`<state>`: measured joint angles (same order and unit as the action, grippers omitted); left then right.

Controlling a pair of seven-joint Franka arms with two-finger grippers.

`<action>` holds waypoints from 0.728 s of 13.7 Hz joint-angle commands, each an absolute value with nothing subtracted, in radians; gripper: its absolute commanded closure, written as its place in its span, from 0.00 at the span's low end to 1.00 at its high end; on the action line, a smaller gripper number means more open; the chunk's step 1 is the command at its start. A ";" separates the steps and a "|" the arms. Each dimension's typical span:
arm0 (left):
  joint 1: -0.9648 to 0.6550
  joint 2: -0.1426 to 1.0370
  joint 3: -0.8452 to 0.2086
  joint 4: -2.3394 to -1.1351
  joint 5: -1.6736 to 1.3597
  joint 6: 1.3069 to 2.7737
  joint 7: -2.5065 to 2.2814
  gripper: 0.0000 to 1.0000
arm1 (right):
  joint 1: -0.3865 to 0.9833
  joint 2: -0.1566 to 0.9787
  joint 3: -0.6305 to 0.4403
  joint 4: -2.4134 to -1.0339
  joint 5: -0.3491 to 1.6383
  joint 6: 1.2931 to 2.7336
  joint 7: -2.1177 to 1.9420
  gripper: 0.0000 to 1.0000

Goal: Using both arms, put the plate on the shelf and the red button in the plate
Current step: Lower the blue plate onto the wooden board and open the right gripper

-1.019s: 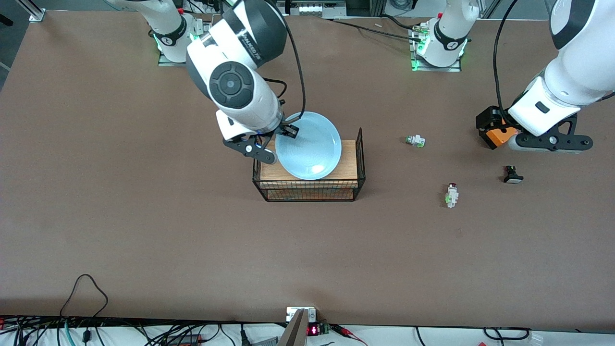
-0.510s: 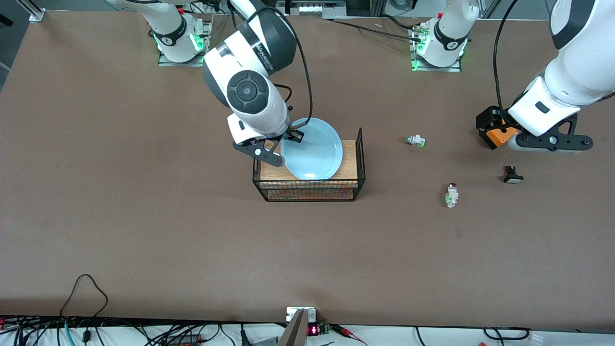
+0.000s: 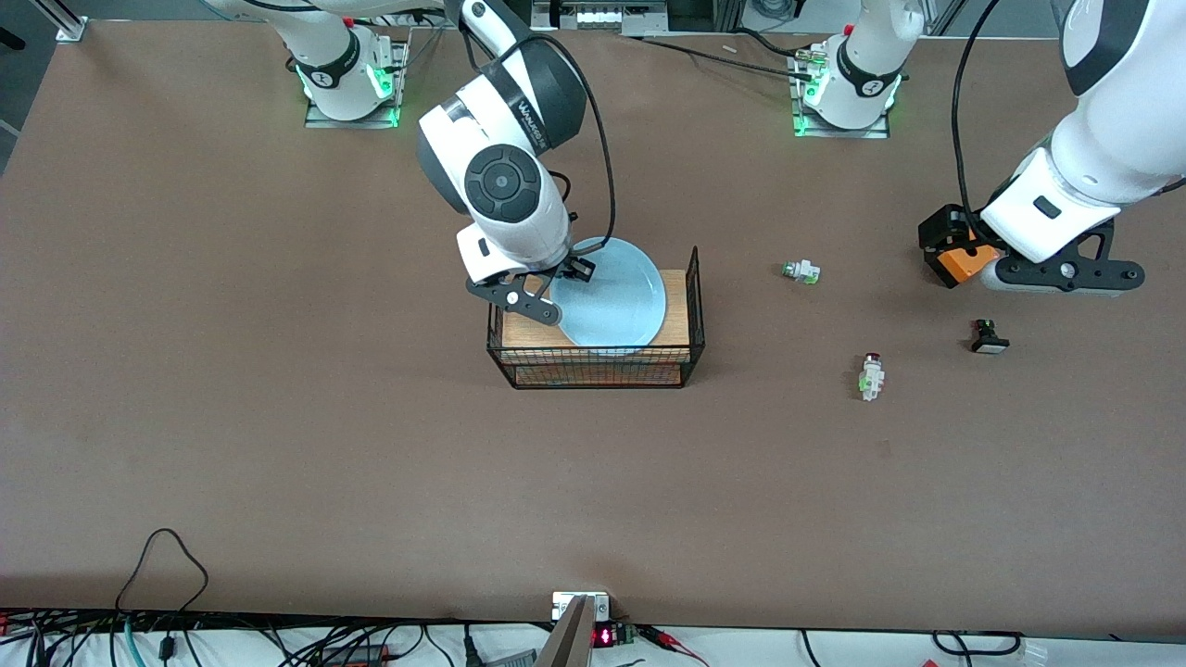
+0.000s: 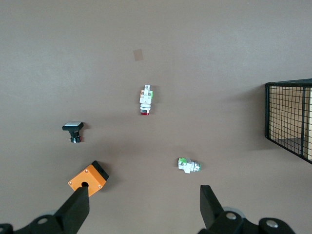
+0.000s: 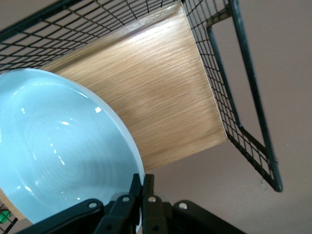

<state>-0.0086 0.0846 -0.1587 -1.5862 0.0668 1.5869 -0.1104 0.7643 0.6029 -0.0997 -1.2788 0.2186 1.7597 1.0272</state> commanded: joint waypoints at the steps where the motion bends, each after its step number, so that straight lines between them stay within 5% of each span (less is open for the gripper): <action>1: -0.005 0.089 -0.160 -1.562 0.064 1.568 -0.104 0.00 | 0.776 0.609 -0.109 -1.281 0.181 1.789 1.045 1.00; 10: -0.005 0.091 -0.161 -1.563 0.063 1.568 -0.109 0.00 | 0.816 0.644 -0.109 -1.282 0.098 1.793 1.045 1.00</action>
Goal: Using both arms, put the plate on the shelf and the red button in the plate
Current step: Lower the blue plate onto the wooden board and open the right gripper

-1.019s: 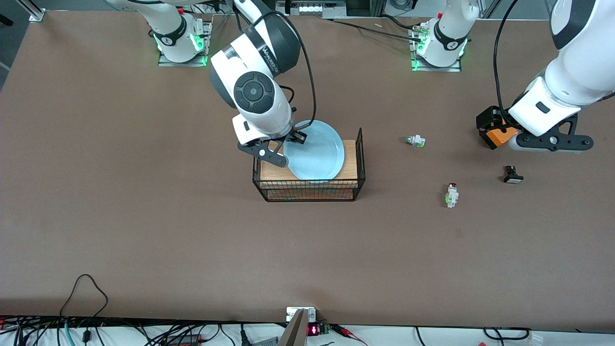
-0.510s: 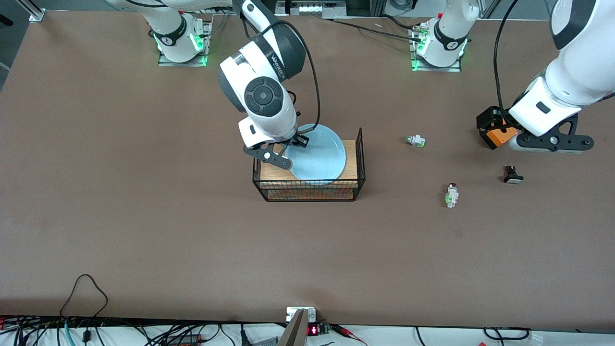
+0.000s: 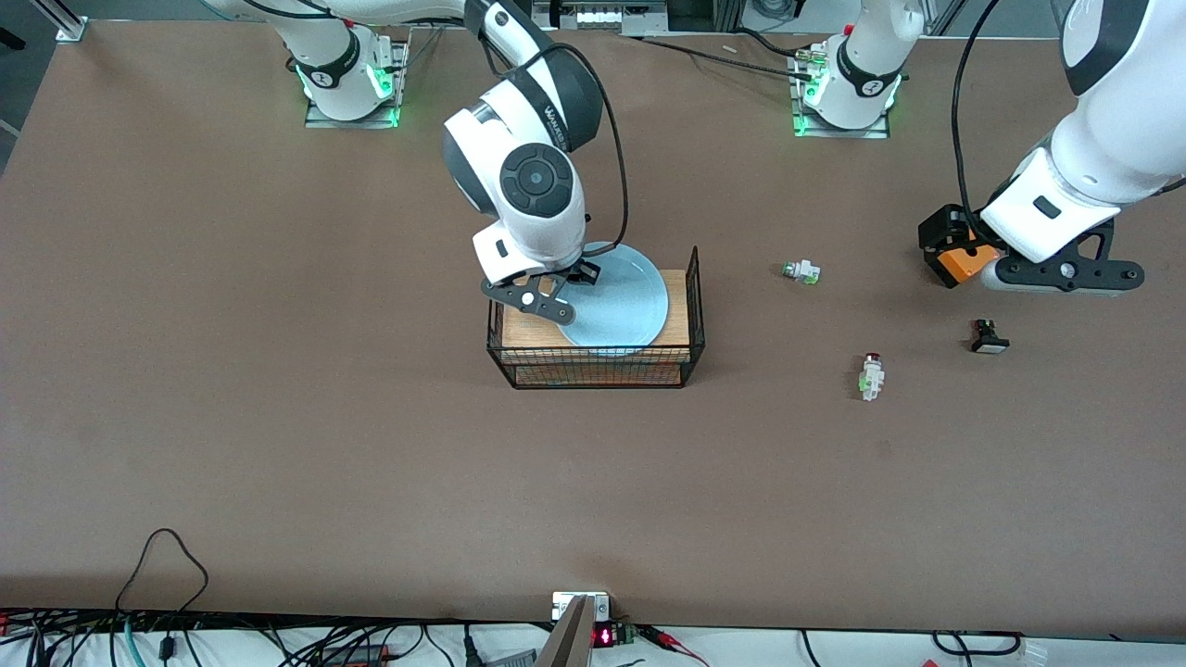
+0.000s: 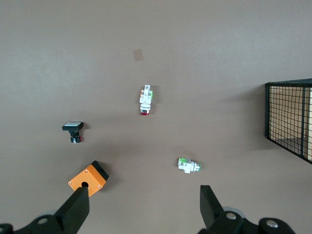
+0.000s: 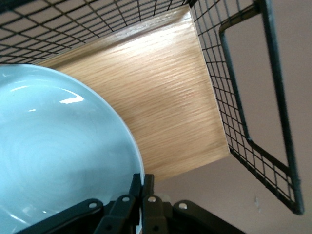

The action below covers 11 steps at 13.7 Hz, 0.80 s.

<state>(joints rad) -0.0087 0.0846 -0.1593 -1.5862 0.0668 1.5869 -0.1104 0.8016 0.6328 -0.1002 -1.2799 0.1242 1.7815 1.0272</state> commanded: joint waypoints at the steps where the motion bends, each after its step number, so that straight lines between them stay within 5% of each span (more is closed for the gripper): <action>1: -0.005 0.089 -0.161 -1.563 0.063 1.569 -0.109 0.00 | 0.816 0.644 -0.109 -1.282 0.097 1.793 1.045 1.00; 11: -0.005 0.095 -0.158 -1.563 0.063 1.568 -0.097 0.00 | 0.799 0.627 -0.118 -1.247 0.110 1.792 1.048 0.32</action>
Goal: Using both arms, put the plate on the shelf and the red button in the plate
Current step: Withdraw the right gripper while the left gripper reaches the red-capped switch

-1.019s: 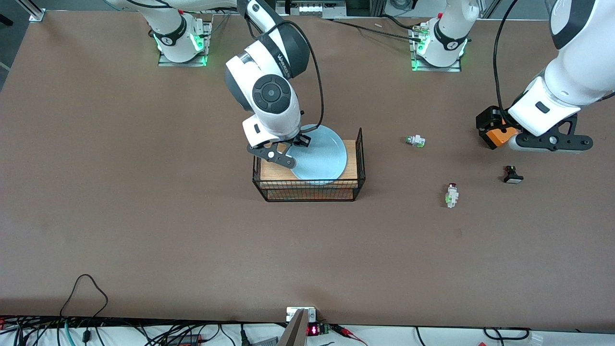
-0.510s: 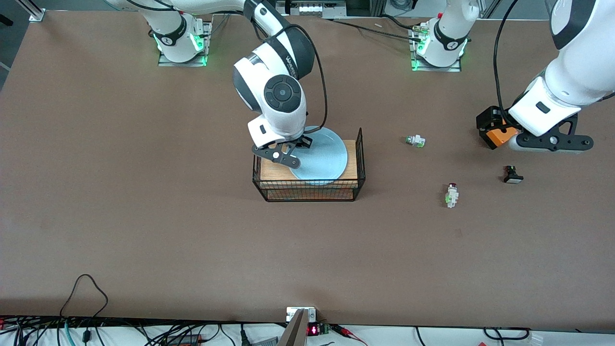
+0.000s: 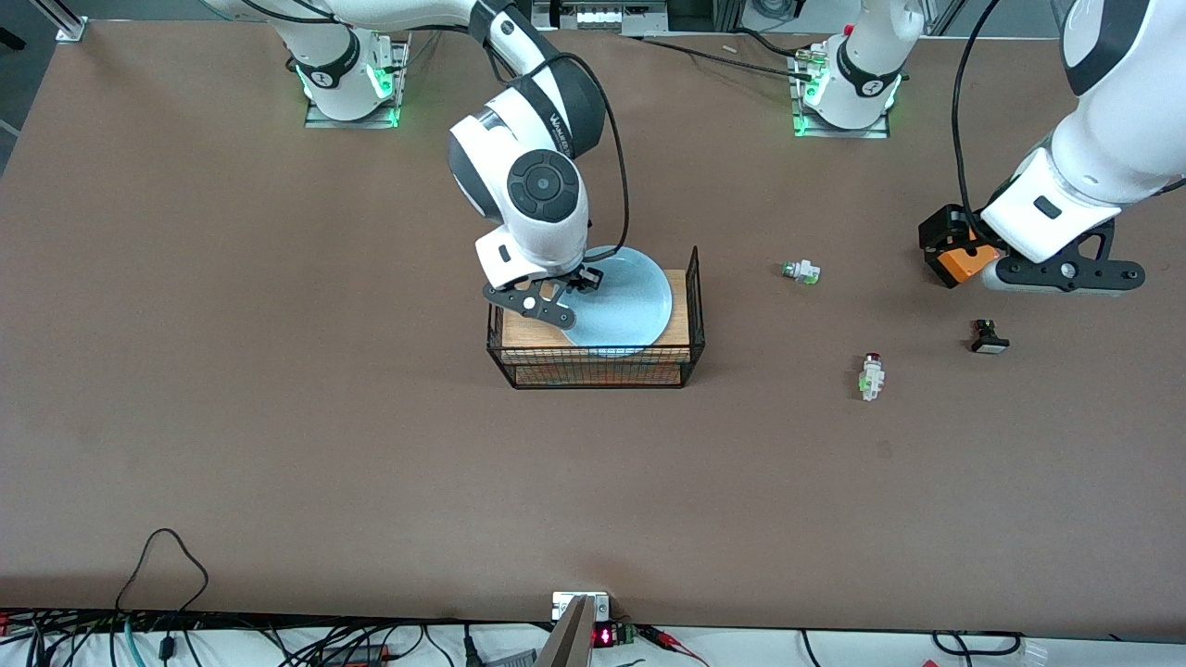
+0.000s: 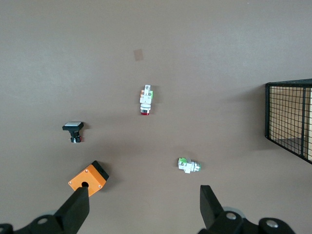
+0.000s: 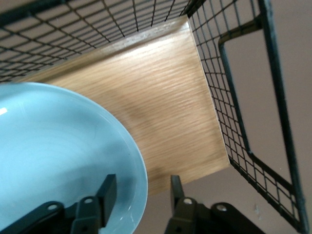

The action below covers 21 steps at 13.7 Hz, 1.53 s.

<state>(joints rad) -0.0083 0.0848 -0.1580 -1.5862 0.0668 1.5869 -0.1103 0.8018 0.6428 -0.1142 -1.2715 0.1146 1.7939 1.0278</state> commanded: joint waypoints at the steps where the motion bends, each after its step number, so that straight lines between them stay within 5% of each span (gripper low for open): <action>1: -0.003 0.095 -0.158 -1.569 0.063 1.566 -0.094 0.00 | 0.792 0.614 -0.120 -1.236 0.112 1.792 1.054 0.24; 4: 0.003 0.158 -0.156 -1.578 0.066 1.560 -0.092 0.00 | 0.769 0.594 -0.126 -1.172 0.112 1.793 1.048 0.00; 9: 0.018 0.351 -0.158 -1.563 0.069 1.595 -0.092 0.00 | 0.746 0.499 -0.202 -1.146 0.104 1.776 0.915 0.00; 14: 0.029 0.523 -0.158 -1.588 0.095 1.817 -0.043 0.00 | 0.602 0.414 -0.276 -1.146 0.101 1.611 0.464 0.00; 21: 0.037 0.629 -0.156 -1.723 0.285 2.147 0.009 0.00 | 0.496 0.387 -0.529 -1.147 0.090 1.457 -0.052 0.00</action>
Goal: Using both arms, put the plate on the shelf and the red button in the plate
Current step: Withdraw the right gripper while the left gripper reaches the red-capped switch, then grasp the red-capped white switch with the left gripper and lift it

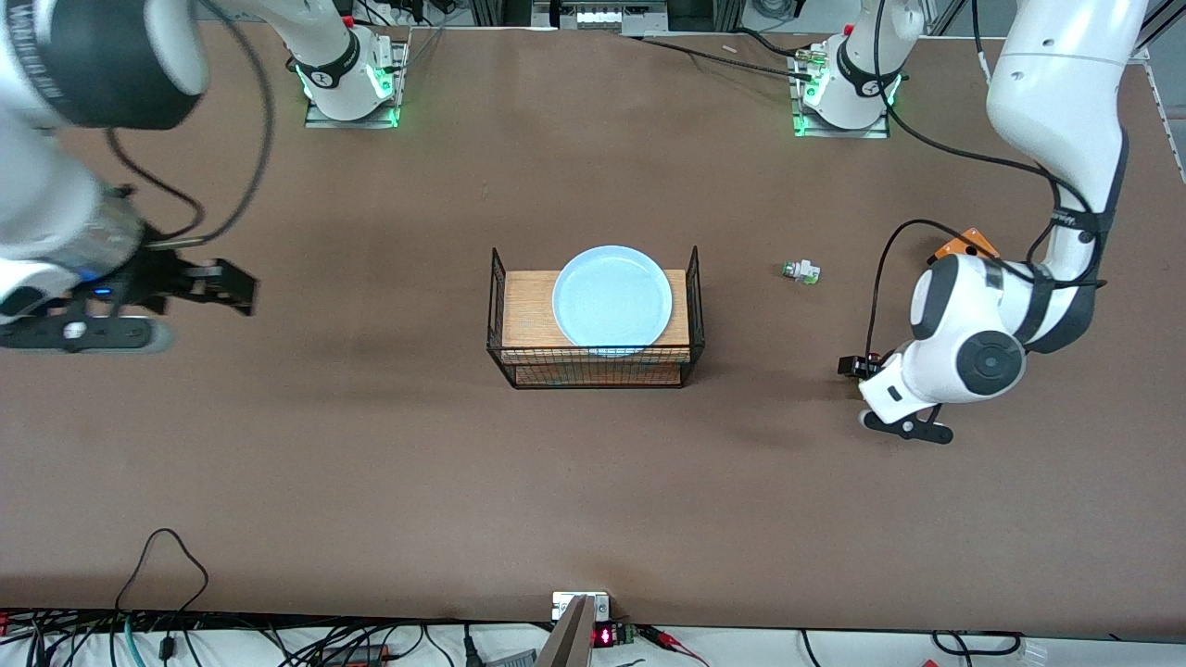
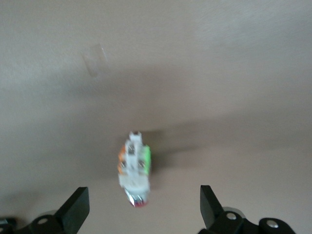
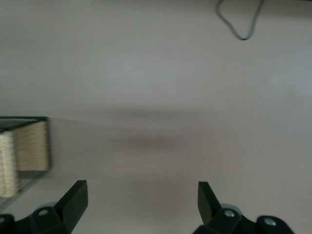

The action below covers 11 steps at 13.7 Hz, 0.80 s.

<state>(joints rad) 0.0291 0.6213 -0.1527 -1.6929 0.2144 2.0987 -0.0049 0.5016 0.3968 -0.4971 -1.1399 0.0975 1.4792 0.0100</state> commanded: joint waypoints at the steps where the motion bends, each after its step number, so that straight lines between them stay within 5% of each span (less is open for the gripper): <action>1: 0.043 0.644 -0.156 -1.723 0.285 2.166 0.006 0.00 | 0.477 0.388 -0.538 -1.147 0.101 1.451 -0.052 0.00; 5: 0.057 0.658 -0.158 -1.752 0.284 2.206 -0.023 0.00 | 0.463 0.387 -0.537 -1.146 0.094 1.362 -0.043 0.00; 6: 0.057 0.660 -0.160 -1.752 0.284 2.206 -0.023 0.07 | 0.468 0.387 -0.538 -1.146 0.092 1.356 -0.040 0.00; 9: 0.046 0.679 -0.158 -1.752 0.284 2.203 -0.078 0.61 | 0.468 0.387 -0.531 -1.144 0.101 1.333 -0.040 0.00; 11: 0.041 0.680 -0.158 -1.752 0.285 2.198 -0.094 0.80 | 0.468 0.387 -0.529 -1.143 0.100 1.318 -0.043 0.00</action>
